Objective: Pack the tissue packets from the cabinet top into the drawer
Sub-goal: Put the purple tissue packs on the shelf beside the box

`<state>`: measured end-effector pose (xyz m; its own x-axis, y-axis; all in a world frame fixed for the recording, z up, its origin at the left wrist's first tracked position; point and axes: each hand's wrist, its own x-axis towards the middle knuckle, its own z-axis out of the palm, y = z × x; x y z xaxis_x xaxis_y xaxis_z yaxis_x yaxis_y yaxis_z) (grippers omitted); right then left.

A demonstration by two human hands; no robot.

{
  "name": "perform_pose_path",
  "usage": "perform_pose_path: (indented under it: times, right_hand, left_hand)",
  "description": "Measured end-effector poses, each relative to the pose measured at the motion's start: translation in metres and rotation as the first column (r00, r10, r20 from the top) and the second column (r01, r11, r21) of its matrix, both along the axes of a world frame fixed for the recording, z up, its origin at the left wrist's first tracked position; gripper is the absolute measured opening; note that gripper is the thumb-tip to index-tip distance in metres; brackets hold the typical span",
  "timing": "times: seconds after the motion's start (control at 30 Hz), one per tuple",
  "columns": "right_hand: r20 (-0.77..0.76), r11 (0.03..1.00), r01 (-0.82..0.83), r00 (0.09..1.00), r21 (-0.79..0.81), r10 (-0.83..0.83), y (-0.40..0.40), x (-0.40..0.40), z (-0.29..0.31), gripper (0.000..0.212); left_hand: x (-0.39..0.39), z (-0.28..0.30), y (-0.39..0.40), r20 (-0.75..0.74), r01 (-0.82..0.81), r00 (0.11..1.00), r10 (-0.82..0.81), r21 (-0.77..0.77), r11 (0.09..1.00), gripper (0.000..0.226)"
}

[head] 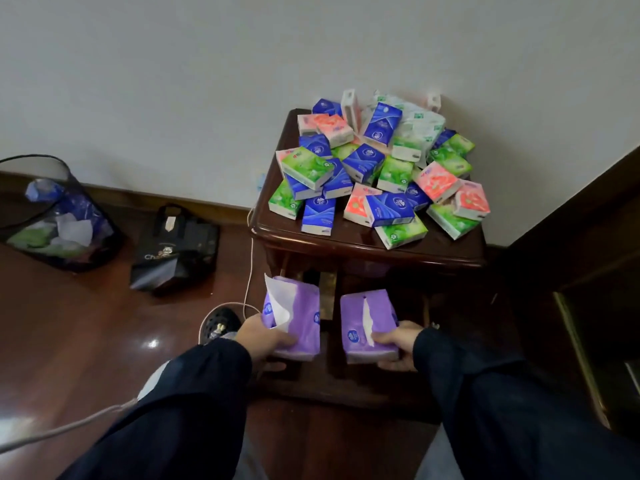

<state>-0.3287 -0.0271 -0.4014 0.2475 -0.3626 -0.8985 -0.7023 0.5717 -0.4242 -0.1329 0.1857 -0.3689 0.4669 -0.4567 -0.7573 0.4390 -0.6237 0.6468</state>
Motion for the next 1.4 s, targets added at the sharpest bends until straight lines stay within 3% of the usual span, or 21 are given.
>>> perform_pose_path:
  times: [0.1,0.2,0.3,0.37,0.5,0.63,0.77,0.8,0.87,0.93,1.03,1.13,1.27,1.4]
  right_hand:
    - [-0.042,0.997,0.045,0.998,-0.056,-0.048,-0.005,0.012,-0.035,0.035]
    - [0.018,0.988,0.132,0.991,-0.079,-0.131,-0.008,0.032,-0.059,0.036]
    - [0.078,0.966,0.234,0.971,-0.108,-0.226,-0.011,0.051,-0.076,0.071]
    - [0.107,0.948,0.274,0.96,-0.162,-0.259,-0.011,0.056,-0.084,0.082]
    - [0.099,0.939,0.198,0.979,-0.281,-0.177,-0.01,0.054,-0.104,0.073]
    - [0.065,0.951,0.079,0.996,-0.3,-0.062,-0.008,0.047,-0.095,0.045]
    - [0.024,0.943,0.049,0.999,-0.329,-0.043,-0.012,0.036,-0.071,0.063]
    - [0.055,0.951,0.105,0.994,-0.29,-0.093,-0.009,0.032,-0.063,0.063]
    - [0.154,0.968,0.24,0.961,-0.066,-0.228,0.002,0.025,-0.044,0.057]
    - [0.186,0.969,0.215,0.954,0.122,-0.235,0.015,0.018,-0.019,0.053]
    - [0.188,0.966,0.188,0.957,0.178,-0.221,0.024,0.003,0.003,0.053]
    - [0.163,0.96,0.231,0.953,0.157,-0.256,0.021,-0.009,0.009,0.044]
    - [0.014,0.91,0.412,0.91,0.041,-0.413,0.005,-0.022,0.0,0.035]
    - [-0.099,0.862,0.506,0.856,-0.035,-0.507,-0.006,-0.024,-0.002,0.024]
  left_hand:
    - [0.004,-0.016,-0.008,-0.002,0.031,1.0,-0.031,0.002,1.0,0.044]
    - [0.009,-0.025,-0.012,-0.02,0.065,0.998,-0.065,0.023,0.998,0.049]
    - [0.013,-0.031,-0.015,-0.031,0.071,0.997,-0.07,0.029,0.997,0.05]
    - [0.014,-0.034,-0.017,-0.046,0.06,0.997,-0.059,0.019,0.998,0.05]
    - [0.014,-0.035,-0.021,-0.061,0.073,0.995,-0.072,0.007,0.997,0.051]
    - [0.009,-0.034,-0.027,-0.018,0.122,0.992,-0.122,0.01,0.992,0.05]
    - [-0.001,-0.03,-0.037,0.03,0.177,0.984,-0.176,-0.029,0.984,0.047]
    - [-0.005,-0.03,-0.04,0.033,0.175,0.984,-0.174,-0.054,0.983,0.045]
    - [-0.015,-0.03,-0.047,0.044,0.18,0.983,-0.176,-0.115,0.977,0.041]
    - [-0.027,-0.031,-0.055,0.043,0.203,0.979,-0.199,-0.194,0.96,0.043]
    - [-0.048,-0.035,-0.07,0.045,0.213,0.977,-0.209,-0.242,0.947,0.059]
    - [-0.066,-0.041,-0.084,0.052,0.269,0.963,-0.264,-0.19,0.944,0.082]
    - [-0.081,-0.048,-0.096,0.021,0.399,0.917,-0.399,-0.114,0.91,0.094]
    - [-0.077,-0.058,-0.103,0.173,0.615,0.765,-0.62,0.092,0.784,0.103]
